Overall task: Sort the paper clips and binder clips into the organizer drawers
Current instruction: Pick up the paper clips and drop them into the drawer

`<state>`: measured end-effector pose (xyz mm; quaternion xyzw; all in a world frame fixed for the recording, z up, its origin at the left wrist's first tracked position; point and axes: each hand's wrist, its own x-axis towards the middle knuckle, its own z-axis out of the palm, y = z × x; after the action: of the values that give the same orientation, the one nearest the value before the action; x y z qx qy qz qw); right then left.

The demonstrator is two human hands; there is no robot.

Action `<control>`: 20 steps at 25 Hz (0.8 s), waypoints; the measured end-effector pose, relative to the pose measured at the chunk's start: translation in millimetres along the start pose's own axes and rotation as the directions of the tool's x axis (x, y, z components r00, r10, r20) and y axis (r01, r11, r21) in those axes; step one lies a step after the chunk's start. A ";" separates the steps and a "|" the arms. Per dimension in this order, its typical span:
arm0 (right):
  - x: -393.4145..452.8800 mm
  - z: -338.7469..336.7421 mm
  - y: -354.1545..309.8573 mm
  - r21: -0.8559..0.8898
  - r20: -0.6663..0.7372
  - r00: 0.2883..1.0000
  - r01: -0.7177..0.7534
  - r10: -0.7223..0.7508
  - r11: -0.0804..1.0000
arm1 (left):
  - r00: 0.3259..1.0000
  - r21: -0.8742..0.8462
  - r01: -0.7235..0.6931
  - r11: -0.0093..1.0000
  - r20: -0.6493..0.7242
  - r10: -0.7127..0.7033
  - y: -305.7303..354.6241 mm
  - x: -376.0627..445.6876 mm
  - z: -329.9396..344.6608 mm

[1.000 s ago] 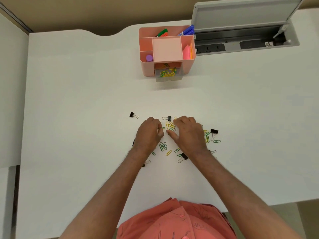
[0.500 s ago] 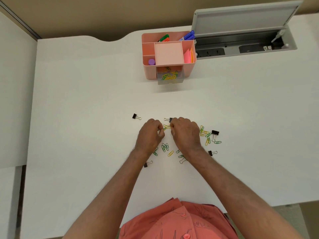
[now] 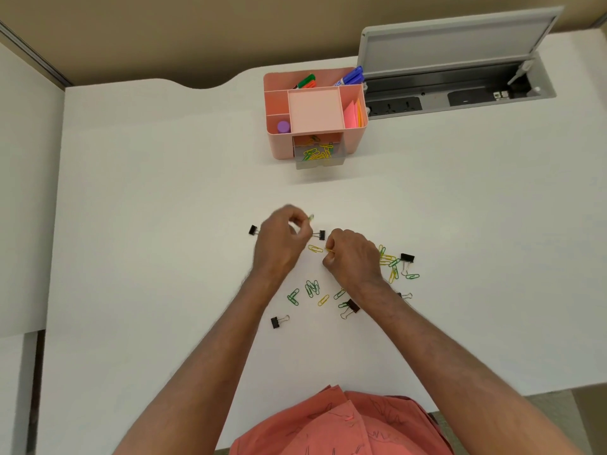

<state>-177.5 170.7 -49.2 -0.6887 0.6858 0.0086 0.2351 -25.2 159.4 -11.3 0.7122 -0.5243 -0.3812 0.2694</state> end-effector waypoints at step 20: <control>29.1 -71.0 10.1 0.522 -0.031 0.999 0.026 -0.012 0.852 | 0.958 0.252 -0.271 0.929 -0.025 0.287 -1.0 14.3 12.5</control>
<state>-207.4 120.0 1.1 -0.6056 0.6587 -0.1893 0.4044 -32.7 146.2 -22.9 0.6697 -0.6548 -0.2490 0.2465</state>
